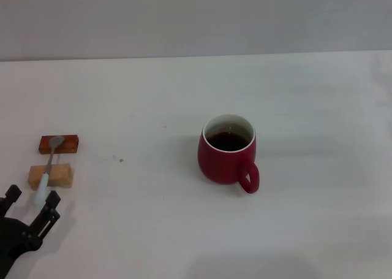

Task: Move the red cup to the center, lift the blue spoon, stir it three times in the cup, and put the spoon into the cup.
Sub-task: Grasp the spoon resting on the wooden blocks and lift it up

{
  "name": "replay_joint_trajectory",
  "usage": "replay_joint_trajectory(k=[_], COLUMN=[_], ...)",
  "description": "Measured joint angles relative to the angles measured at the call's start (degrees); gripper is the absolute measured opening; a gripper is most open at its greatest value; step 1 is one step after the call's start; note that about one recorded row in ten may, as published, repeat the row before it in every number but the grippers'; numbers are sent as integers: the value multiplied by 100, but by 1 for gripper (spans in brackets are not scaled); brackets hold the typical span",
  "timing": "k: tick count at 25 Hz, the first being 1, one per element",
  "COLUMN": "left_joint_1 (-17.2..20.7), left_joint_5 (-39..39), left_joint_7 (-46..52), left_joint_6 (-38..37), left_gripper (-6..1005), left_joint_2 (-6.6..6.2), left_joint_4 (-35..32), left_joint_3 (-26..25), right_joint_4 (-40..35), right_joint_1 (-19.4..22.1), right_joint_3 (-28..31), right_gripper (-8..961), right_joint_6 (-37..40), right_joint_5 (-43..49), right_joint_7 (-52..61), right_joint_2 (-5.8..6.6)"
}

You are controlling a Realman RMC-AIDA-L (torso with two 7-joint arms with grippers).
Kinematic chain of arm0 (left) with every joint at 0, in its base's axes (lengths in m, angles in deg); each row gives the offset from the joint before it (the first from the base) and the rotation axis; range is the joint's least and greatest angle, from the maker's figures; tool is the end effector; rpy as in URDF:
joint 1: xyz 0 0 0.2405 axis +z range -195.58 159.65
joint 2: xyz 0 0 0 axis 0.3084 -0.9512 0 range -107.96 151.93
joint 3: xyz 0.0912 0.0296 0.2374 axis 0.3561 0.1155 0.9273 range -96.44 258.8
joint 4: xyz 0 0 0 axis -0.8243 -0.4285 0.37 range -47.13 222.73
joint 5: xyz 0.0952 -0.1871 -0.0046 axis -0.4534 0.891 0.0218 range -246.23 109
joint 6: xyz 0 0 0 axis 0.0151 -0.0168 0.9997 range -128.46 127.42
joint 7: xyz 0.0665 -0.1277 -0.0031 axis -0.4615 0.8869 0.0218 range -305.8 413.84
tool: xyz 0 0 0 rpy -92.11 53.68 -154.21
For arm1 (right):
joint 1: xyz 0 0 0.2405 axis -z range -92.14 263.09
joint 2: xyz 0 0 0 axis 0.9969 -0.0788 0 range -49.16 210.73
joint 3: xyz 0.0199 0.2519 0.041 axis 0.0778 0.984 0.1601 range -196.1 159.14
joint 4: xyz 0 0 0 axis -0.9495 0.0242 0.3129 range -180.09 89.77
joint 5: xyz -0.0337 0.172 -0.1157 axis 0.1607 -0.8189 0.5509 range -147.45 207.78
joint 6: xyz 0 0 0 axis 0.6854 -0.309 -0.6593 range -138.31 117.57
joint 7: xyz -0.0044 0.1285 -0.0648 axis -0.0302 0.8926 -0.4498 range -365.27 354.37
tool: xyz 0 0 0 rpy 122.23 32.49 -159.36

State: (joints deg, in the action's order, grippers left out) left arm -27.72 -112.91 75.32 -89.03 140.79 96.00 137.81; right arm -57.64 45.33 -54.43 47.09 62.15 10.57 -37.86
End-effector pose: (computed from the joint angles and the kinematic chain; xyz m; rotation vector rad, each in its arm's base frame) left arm -0.3758 0.1814 -0.0309 -1.7264 -0.7381 -0.7819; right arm 0.2844 0.4329 0.0763 -1.3707 0.4550 0.7780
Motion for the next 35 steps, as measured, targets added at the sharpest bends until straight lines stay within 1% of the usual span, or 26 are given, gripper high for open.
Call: replay_joint_trajectory(k=[14,35], left_joint_1=[-5,-113], left_joint_5=[0,55], left_joint_7=[-2,49], left_joint_6=[334,599], left_gripper=[793,770], left_joint_2=[1,-3], left_joint_4=[7,-28], left_joint_3=[58,-65], right_joint_4=[56,88], right_joint_1=[17,63], right_joint_3=[0,0], right_gripper=[390,391], right_joint_6=[42,46], right_joint_5=[0,0], right_joint_7=[-3,-3], right_joint_2=[4,-9])
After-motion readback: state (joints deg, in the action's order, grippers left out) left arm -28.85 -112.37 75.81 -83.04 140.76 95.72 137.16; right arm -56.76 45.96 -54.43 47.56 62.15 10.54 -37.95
